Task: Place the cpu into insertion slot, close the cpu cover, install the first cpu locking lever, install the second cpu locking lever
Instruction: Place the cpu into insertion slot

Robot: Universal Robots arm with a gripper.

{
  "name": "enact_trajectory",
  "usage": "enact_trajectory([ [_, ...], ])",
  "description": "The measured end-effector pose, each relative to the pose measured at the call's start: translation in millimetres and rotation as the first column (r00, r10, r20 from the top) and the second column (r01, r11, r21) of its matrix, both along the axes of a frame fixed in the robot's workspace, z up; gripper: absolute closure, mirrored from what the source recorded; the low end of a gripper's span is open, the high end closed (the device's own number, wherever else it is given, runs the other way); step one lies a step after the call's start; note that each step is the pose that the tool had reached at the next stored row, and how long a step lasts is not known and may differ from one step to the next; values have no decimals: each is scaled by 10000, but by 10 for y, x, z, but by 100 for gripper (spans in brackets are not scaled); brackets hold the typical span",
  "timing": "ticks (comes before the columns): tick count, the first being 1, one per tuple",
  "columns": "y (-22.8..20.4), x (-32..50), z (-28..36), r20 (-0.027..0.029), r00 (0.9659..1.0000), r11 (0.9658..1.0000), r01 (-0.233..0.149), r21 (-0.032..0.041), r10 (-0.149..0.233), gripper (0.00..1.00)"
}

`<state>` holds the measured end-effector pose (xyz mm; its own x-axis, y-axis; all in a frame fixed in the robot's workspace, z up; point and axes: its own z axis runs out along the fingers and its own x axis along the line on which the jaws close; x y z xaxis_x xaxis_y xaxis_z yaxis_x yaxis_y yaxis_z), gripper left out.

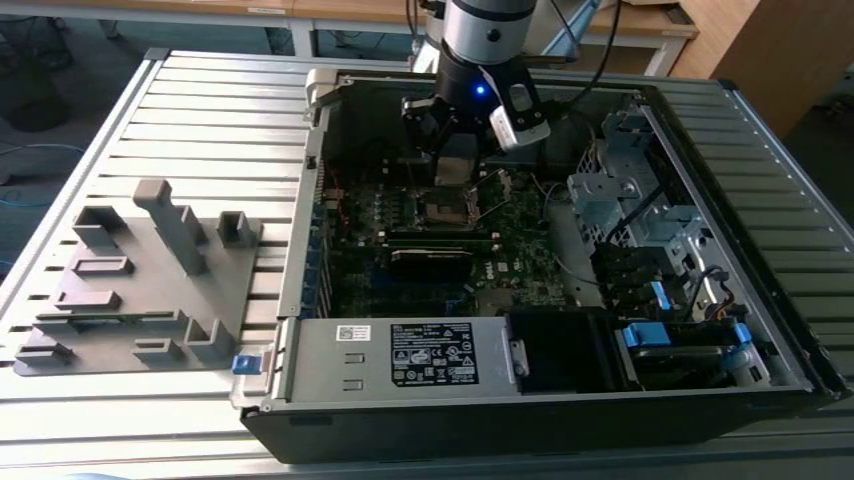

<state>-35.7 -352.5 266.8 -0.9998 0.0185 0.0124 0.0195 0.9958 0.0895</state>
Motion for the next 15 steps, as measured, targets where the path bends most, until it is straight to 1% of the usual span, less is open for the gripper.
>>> enact_trajectory([
  [4,0,1,-5,2,10000,10000,1,4,-1,46],
  [10,0,1,-84,1,10000,10000,0,2,0,46],
  [15,12,0,-95,2,10000,10000,0,3,0,46],
])
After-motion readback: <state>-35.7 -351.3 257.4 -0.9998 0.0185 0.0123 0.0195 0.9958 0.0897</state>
